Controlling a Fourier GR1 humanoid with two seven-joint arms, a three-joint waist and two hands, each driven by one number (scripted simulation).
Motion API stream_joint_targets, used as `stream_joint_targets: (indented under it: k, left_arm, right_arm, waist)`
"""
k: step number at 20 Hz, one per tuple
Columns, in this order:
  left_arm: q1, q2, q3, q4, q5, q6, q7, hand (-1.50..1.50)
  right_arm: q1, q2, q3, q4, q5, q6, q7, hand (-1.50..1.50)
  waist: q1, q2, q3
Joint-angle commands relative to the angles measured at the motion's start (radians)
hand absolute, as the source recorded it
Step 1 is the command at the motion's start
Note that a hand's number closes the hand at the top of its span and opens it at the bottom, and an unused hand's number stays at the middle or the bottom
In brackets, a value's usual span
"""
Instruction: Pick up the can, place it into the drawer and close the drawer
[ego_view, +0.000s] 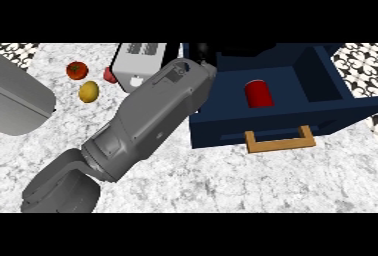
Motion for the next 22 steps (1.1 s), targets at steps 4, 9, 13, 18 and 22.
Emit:
stream_joint_targets:
  k: [4, 9, 13, 18, 22]
  left_arm:
    - [-0.001, 0.0, 0.008, -0.011, 0.047, -0.005, -0.057, -1.5]
    - [-0.014, 0.0, 0.004, -0.029, 0.074, -0.013, -0.089, -1.5]
    - [-0.037, 0.0, 0.002, -0.031, 0.073, -0.005, -0.106, -1.5]
    - [-0.057, 0.0, 0.022, -0.017, 0.08, -0.014, -0.107, -1.5]
    - [-0.025, 0.0, 0.013, -0.052, 0.094, 0.007, -0.101, -1.5]
  right_arm:
    - [-0.06, -0.09, -0.044, -0.084, 0.17, 0.056, -0.113, -1.5]
    - [-0.097, -0.062, 0.04, -0.13, 0.293, 0.084, -0.176, -1.5]
    - [-0.15, -0.084, 0.099, -0.161, 0.444, 0.074, -0.184, -1.5]
    - [-0.196, -0.05, 0.247, -0.154, 0.687, 0.068, -0.227, -1.5]
    - [-0.301, -0.065, 0.354, -0.009, 0.91, 0.013, -0.288, -1.5]
  waist:
    - [0.005, 0.004, -0.001]
    - [0.027, -0.001, -0.001]
    - [0.05, -0.004, -0.002]
    - [0.072, -0.008, -0.001]
    - [0.089, -0.009, -0.001]
